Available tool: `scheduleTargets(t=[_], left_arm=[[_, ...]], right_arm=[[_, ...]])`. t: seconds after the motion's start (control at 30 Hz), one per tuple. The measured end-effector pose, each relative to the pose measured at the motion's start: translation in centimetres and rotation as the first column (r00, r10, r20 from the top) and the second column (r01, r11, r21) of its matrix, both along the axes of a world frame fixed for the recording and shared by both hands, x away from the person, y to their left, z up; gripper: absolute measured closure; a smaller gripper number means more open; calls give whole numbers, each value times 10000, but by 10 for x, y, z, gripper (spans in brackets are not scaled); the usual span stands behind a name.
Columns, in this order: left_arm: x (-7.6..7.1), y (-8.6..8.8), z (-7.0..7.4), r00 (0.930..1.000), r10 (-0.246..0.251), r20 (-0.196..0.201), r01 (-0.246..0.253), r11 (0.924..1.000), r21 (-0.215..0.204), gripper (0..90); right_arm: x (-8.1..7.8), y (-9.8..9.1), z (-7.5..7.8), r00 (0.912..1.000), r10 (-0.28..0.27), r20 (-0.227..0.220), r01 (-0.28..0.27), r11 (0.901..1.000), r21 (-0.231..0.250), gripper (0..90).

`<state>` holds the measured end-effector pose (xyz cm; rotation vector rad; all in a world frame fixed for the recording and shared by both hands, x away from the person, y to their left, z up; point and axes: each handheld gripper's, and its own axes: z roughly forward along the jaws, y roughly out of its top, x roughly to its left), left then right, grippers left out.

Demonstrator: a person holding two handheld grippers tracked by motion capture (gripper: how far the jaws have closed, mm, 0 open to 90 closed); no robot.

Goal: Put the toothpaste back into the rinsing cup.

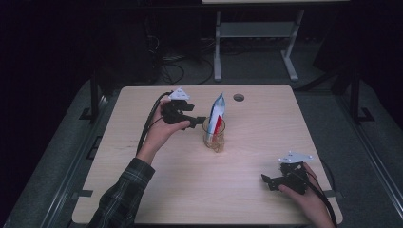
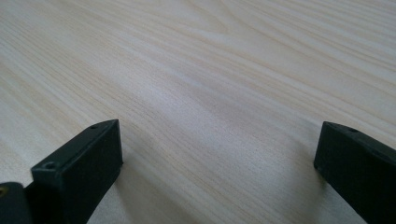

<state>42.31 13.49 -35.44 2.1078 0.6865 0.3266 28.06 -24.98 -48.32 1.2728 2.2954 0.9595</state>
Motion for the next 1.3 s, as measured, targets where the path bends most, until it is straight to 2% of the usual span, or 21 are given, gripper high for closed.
scheduleTargets(t=[0.23, 0.27, 0.3, 0.33, 0.37, 0.47, 0.77, 0.83, 0.87, 0.97, 1.0, 1.3], left_arm=[[-18, 16, -6, 9998, 191, 41, -191, 9998, 94, 265], [-25, 21, -8, 9998, 203, 67, -204, 9996, 183, 264], [-25, 21, -8, 9998, 203, 67, -204, 9996, 183, 263], [-32, 26, -11, 9997, 209, 97, -212, 9991, 363, 260], [-32, 26, -11, 9997, 209, 97, -212, 9991, 363, 256], [-46, 37, -14, 9995, 284, 100, -287, 9989, 375, 248], [-73, 62, -26, 9987, 510, 54, -511, 9982, 306, 244], [-78, 69, -30, 9983, 573, 53, -575, 9975, 404, 244], [-83, 75, -34, 9976, 691, -19, -690, 9972, 297, 244], [-88, 82, -39, 9970, 772, -105, -769, 9967, 263, 244], [-92, 88, -45, 9964, 831, -186, -825, 9961, 317, 244], [-105, 108, -68, 9913, 1216, -513, -1187, 9914, 559, 244]], right_arm=[[0, 0, 0, 10000, 4, 1, -4, 10000, -2, 5], [0, 0, 0, 10000, 4, 1, -4, 10000, -4, 5], [0, 0, 0, 10000, 4, 1, -4, 10000, -4, 5], [0, 0, 0, 10000, 3, -1, -3, 10000, -2, 5], [0, 0, 0, 10000, 3, -1, -3, 10000, -2, 5], [0, 0, 0, 10000, 2, 0, -2, 10000, -4, 5], [0, 0, 0, 10000, 12, -7, -12, 10000, 13, 5], [0, 0, 0, 10000, 15, -6, -15, 10000, 2, 5], [0, 0, 0, 10000, 0, -3, 0, 10000, -3, 5], [0, 0, 0, 10000, 4, -2, -4, 10000, -3, 5], [0, 0, 0, 10000, 3, -1, -3, 10000, -3, 5], [0, 0, 0, 10000, 3, -3, -3, 10000, -3, 5]])
